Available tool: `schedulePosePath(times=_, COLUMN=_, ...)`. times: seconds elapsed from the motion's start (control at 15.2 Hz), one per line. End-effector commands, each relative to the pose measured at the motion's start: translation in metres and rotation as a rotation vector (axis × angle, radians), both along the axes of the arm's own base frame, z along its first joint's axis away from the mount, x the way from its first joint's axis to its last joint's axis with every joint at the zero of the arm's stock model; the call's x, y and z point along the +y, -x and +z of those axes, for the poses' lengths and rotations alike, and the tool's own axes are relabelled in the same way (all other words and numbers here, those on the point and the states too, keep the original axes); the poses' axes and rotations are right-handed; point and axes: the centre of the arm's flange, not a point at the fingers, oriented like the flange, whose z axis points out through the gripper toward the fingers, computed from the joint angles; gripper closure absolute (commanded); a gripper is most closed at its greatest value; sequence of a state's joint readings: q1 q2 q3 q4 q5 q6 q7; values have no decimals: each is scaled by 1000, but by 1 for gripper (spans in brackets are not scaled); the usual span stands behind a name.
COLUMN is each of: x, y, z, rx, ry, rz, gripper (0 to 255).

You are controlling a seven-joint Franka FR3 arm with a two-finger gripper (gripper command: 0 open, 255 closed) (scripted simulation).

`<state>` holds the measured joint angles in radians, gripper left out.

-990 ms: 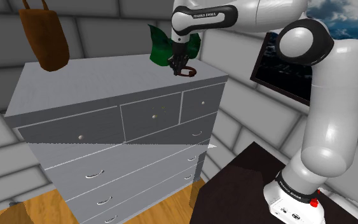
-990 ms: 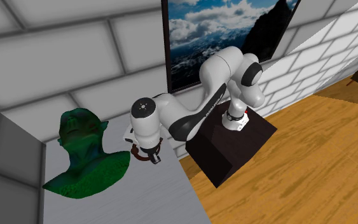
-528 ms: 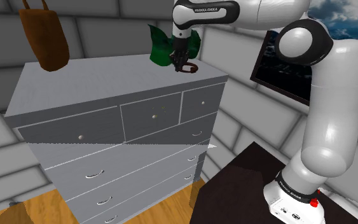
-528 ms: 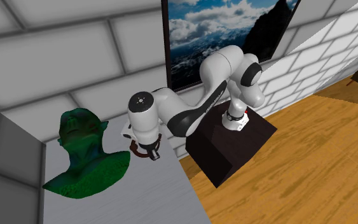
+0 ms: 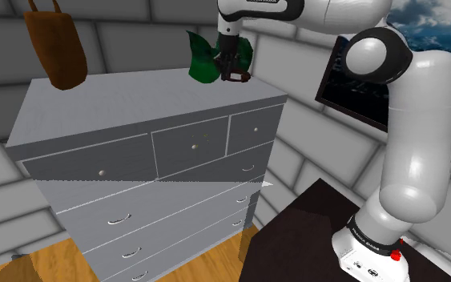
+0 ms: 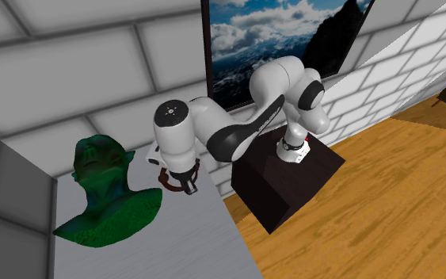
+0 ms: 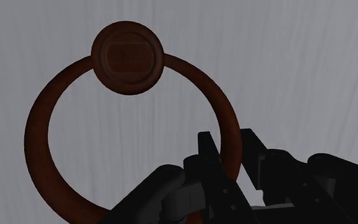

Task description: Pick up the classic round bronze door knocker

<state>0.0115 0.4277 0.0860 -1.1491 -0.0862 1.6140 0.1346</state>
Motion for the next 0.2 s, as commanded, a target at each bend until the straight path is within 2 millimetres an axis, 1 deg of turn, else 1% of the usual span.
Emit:
schedulePosePath(times=0.0, x=0, y=1, z=11, rx=0, ry=0, rz=0, gripper=255)
schedulePosePath(times=0.13, x=0, y=1, z=12, rx=0, ry=0, rz=0, gripper=255)
